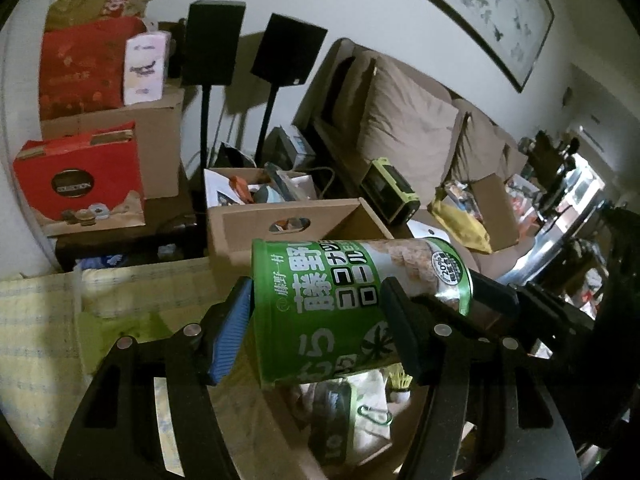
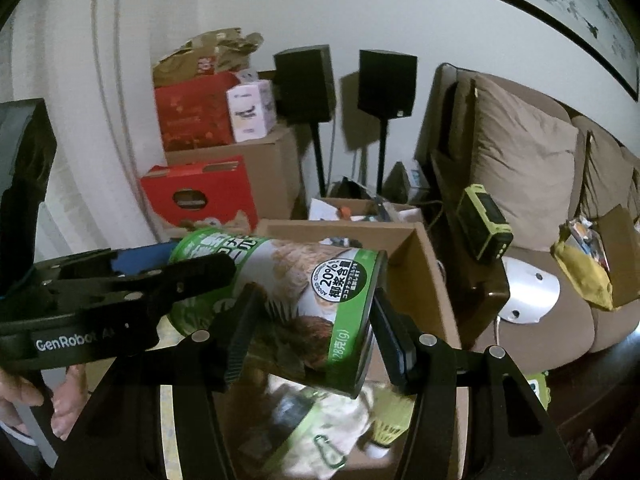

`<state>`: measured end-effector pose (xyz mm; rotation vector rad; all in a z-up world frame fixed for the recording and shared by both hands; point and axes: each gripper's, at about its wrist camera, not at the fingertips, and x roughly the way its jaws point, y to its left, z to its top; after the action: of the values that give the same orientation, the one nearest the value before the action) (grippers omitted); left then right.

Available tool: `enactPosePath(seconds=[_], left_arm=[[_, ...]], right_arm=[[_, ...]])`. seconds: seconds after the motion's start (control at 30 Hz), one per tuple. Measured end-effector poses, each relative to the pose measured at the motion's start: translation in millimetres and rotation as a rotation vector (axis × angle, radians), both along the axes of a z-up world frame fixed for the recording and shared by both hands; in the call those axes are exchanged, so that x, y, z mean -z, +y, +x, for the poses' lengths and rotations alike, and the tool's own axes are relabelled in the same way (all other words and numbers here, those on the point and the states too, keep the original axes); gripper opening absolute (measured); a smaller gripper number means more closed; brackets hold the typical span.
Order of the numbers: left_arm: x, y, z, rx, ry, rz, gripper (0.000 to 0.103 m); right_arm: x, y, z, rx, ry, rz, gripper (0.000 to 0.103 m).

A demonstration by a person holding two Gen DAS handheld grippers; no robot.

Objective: Organize objects
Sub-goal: 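Lift the snack can into the cardboard box and open both grippers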

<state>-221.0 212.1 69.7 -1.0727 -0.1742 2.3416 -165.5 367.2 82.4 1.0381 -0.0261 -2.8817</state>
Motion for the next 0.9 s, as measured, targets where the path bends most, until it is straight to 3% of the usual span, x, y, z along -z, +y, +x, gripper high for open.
enactPosePath(seconds=[0.27,0.47,0.8,0.9], left_arm=[[13.7,23.8,-31.6,-0.010,-0.029,-0.004,0.061],[38.6,29.2,-62.3,0.003,-0.116,0.046,0.061],[74.4,34.9,-86.4,-0.018,-0.202,0.029,0.061],[85.1,36.4,-88.3,-0.019,-0.215,0.033,0.060]], right_arm=[[10.7,22.9,-33.5,-0.008,0.005,0.008,0.057],[28.2,34.3,-58.7,-0.021,0.011,0.034,0.057],[70.2,44.2,-88.0,-0.045,-0.040,0.019,0.057],[83.2,53.0,-96.0,-0.040,-0.074,-0.027,0.058]])
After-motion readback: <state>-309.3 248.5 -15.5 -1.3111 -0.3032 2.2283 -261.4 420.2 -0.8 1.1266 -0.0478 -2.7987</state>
